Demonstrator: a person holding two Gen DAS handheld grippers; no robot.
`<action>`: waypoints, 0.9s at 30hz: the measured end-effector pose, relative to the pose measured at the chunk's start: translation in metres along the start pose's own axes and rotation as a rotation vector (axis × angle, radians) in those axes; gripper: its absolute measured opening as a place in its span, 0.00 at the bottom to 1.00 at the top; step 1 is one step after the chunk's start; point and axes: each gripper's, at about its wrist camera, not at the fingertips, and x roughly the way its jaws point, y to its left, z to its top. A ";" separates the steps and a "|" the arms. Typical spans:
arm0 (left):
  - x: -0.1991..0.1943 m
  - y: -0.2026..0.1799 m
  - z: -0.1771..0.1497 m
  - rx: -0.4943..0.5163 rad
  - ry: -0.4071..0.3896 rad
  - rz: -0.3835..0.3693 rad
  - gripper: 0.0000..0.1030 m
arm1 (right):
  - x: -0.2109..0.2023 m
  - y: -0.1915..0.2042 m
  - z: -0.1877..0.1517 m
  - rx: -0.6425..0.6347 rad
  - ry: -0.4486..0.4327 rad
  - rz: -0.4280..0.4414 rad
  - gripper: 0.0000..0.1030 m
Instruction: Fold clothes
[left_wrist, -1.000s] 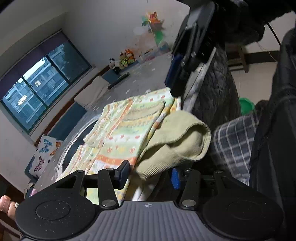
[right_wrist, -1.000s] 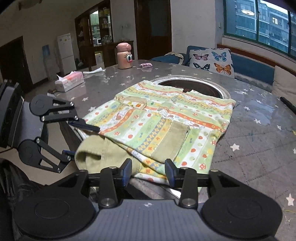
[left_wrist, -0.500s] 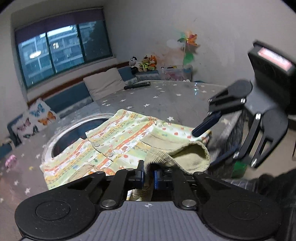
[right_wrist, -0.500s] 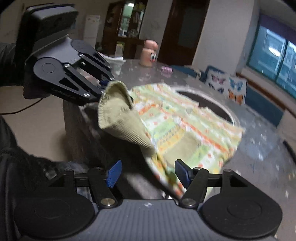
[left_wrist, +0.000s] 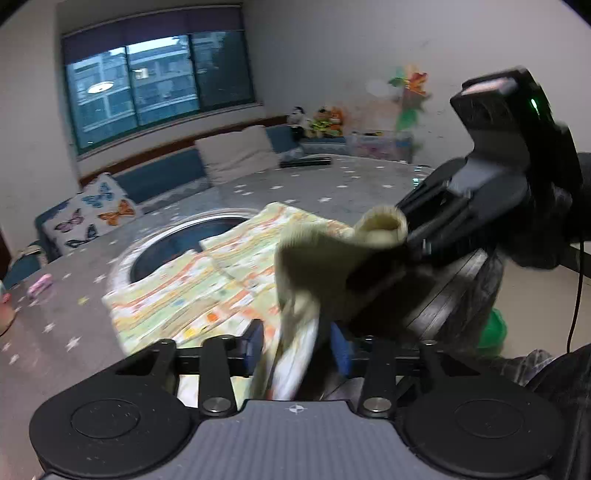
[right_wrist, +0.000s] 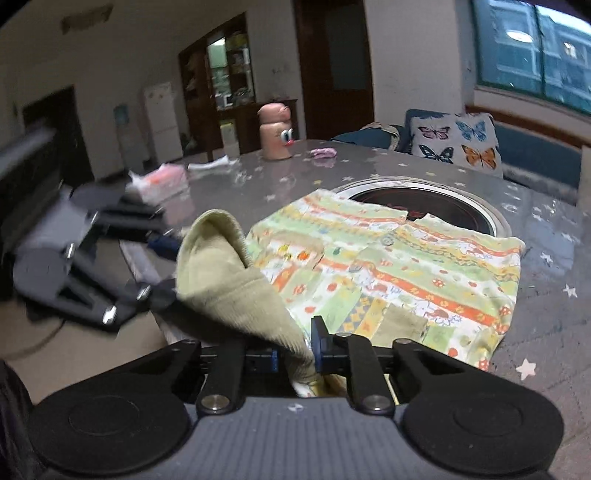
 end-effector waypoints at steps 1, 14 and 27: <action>-0.004 0.001 -0.004 0.004 0.002 0.020 0.46 | 0.000 -0.004 0.003 0.027 -0.003 0.007 0.14; -0.002 -0.011 -0.027 0.236 0.006 0.191 0.06 | -0.007 0.004 0.010 0.016 -0.029 -0.012 0.10; -0.052 -0.003 0.013 0.156 -0.013 0.077 0.06 | -0.058 0.024 0.025 -0.064 -0.028 0.044 0.09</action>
